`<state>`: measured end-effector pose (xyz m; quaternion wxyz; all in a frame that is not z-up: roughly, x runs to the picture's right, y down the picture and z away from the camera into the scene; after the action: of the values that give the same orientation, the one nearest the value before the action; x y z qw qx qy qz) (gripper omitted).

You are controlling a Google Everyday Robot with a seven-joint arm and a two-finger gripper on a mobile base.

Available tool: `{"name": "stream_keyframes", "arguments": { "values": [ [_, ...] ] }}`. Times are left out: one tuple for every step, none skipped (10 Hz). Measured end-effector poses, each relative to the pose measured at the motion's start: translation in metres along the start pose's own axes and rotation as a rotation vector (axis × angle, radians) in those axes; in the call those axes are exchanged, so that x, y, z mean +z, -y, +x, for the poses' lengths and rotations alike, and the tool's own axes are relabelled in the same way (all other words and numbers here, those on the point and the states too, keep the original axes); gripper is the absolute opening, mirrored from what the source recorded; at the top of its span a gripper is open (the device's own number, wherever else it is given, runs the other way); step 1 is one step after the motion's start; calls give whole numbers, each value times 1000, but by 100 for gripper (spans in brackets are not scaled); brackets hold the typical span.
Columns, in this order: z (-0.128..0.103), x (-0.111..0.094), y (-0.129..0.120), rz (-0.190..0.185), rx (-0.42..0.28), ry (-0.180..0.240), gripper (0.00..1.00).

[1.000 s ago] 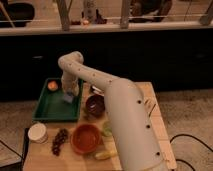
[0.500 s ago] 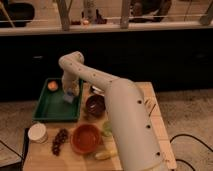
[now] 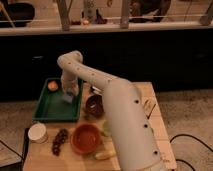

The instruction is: Place sponge in tray

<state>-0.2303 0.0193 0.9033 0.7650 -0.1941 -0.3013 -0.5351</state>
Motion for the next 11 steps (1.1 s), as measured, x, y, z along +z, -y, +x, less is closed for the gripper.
{"name": "stream_keyframes", "arguments": {
  "values": [
    [-1,2,4,-11,-13,7,62],
    [-2,2,6,-17,-20,11,74],
    [-3,3,7,-20,-25,12,79],
    [-4,4,8,-21,-28,14,80],
    [-4,4,8,-22,-29,14,80],
    [-4,4,7,-24,-30,14,80],
    [-4,4,8,-27,-31,14,80],
    [-5,5,8,-31,-34,16,80],
    [-6,5,9,-34,-36,18,80],
    [-7,6,10,-35,-40,20,80],
    [-7,7,9,-38,-42,21,80]
  ]
}}
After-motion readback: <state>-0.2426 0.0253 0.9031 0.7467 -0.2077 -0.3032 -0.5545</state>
